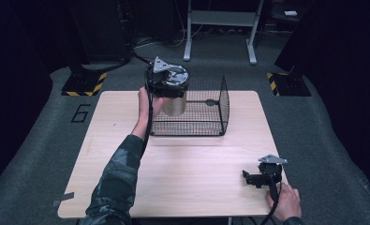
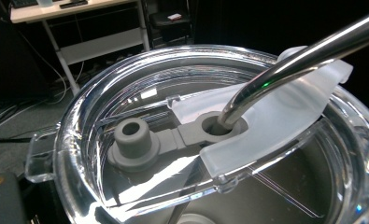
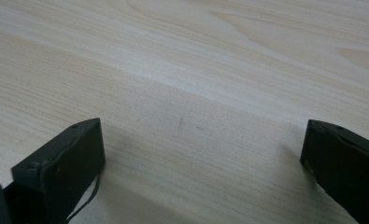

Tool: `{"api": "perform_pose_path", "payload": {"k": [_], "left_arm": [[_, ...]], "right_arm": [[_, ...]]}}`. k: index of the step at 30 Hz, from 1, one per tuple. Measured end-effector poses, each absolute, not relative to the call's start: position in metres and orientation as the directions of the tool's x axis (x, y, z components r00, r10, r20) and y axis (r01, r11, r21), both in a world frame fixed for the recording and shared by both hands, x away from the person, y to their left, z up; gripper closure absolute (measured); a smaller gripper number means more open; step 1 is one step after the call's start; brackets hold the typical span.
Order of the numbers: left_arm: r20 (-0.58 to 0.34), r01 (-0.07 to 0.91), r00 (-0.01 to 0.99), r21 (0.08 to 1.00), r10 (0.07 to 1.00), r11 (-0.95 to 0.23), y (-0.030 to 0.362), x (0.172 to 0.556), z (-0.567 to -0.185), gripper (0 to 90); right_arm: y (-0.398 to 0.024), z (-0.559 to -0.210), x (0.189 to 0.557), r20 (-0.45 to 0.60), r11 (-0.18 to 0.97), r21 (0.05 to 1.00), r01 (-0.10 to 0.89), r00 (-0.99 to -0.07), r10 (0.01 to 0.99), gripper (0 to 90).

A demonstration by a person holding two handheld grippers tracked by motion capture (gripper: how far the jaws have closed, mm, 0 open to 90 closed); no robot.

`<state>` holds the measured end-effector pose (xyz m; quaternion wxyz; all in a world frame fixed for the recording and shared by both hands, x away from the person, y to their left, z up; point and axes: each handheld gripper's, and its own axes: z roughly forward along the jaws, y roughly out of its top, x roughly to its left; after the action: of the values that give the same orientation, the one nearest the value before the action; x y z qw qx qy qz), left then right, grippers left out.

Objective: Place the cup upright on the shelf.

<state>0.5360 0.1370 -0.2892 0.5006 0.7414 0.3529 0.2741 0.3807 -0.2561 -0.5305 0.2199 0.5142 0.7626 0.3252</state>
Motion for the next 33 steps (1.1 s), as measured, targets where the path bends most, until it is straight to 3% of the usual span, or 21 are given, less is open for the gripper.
{"api": "perform_pose_path", "payload": {"k": [19,33], "left_arm": [[0.047,0.32,0.58,0.905,0.813,-0.281,0.117,0.573,-0.324,4.0],[0.004,0.353,0.528,0.908,0.849,-0.224,0.112,0.593,-0.354,3.9]], "right_arm": [[-0.256,-0.53,0.381,0.001,0.26,0.721,0.642,-0.377,0.926,0.0],[-0.256,-0.53,0.381,0.001,0.261,0.721,0.642,-0.378,0.926,0.0]]}}
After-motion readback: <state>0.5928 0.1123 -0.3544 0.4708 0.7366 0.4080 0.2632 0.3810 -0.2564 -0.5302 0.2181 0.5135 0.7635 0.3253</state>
